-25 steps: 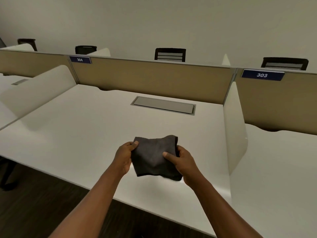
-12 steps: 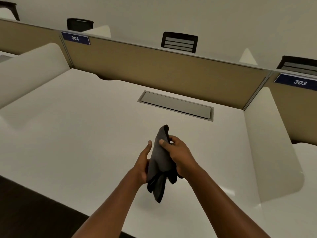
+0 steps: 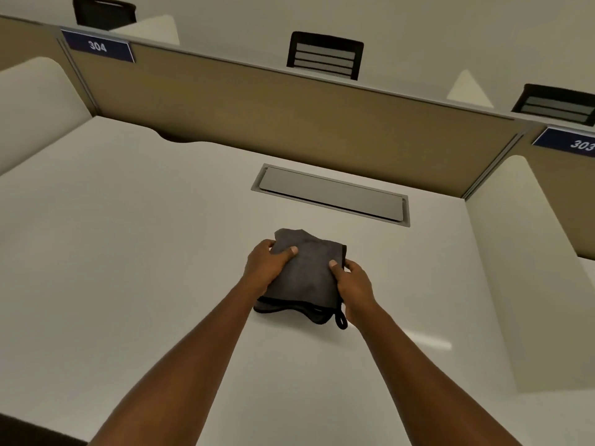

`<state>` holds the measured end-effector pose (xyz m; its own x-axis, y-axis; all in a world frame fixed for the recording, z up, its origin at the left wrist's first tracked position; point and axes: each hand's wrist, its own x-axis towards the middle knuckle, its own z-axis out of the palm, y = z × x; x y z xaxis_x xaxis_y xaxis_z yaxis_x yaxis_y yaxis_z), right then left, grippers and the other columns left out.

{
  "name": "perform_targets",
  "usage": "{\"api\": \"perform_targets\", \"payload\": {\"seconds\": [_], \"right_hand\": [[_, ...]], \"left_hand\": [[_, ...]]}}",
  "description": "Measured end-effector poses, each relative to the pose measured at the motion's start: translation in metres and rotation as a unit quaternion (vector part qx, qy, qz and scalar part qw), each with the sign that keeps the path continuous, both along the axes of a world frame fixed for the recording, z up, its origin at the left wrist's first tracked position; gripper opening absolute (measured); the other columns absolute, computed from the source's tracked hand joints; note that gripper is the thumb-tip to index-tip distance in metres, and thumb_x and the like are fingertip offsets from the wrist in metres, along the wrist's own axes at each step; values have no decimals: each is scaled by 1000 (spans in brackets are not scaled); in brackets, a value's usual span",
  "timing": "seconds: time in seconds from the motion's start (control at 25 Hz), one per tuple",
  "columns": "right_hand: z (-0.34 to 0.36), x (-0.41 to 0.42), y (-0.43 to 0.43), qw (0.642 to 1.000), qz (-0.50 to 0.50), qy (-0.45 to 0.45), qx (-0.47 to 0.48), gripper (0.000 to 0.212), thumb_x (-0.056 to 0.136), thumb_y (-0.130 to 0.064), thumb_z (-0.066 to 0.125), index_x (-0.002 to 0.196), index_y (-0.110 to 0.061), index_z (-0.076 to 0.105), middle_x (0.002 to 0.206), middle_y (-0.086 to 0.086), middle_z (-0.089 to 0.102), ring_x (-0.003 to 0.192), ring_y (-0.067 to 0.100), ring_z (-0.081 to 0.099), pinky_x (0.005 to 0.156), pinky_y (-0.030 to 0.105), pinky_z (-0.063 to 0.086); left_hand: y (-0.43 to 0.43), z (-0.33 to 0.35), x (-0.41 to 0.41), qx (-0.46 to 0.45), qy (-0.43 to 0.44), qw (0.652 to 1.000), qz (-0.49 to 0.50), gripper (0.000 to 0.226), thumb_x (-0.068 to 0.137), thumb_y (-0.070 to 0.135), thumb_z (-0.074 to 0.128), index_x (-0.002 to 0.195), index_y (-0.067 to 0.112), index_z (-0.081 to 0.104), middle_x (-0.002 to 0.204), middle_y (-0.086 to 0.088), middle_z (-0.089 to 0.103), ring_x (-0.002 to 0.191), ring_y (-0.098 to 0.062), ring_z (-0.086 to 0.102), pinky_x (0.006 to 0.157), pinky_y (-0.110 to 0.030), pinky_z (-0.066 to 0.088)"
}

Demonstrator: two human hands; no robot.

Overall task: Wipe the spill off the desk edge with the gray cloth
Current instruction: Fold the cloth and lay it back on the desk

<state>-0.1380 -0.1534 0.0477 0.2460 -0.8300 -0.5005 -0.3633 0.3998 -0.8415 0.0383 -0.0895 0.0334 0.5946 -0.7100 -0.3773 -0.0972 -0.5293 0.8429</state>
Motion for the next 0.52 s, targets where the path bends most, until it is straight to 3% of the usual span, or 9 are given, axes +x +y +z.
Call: {"api": "perform_targets", "payload": {"seconds": [0.08,0.12,0.2,0.32,0.52], "right_hand": [[-9,0,-5,967,93,193,-135,75,101,-45,56,160,-12,23,161,15,37,144,35,41,115,47,38],[-16,-1,-3,930,146,260,-212,77,102,-46,52,162,-12,17,165,15,28,149,35,32,119,47,32],[-31,-3,4,855,257,317,-319,72,105,-45,42,163,-16,13,170,12,14,156,32,17,125,48,19],[-54,0,23,800,375,349,-312,65,107,-41,33,163,-17,12,172,9,2,159,29,-1,126,50,6],[-59,-3,30,793,398,356,-292,68,106,-42,35,163,-16,9,172,9,-5,158,31,-8,126,52,3]], "left_hand": [[-5,-16,-4,88,-219,970,-62,83,95,56,57,159,12,26,161,-17,35,146,-35,38,116,-45,34],[-5,-25,-9,98,-307,941,-99,86,98,56,49,163,12,13,168,-18,19,154,-36,21,124,-48,21],[1,-47,-22,82,-404,892,-186,83,102,57,36,165,16,2,171,-16,-2,159,-35,-1,127,-49,4],[13,-77,-35,125,-436,851,-265,77,104,58,21,164,17,-5,171,-16,-12,158,-33,-12,126,-47,-8],[14,-85,-31,138,-438,842,-284,76,104,58,17,163,18,-11,169,-15,-19,157,-32,-18,126,-47,-10]]}}
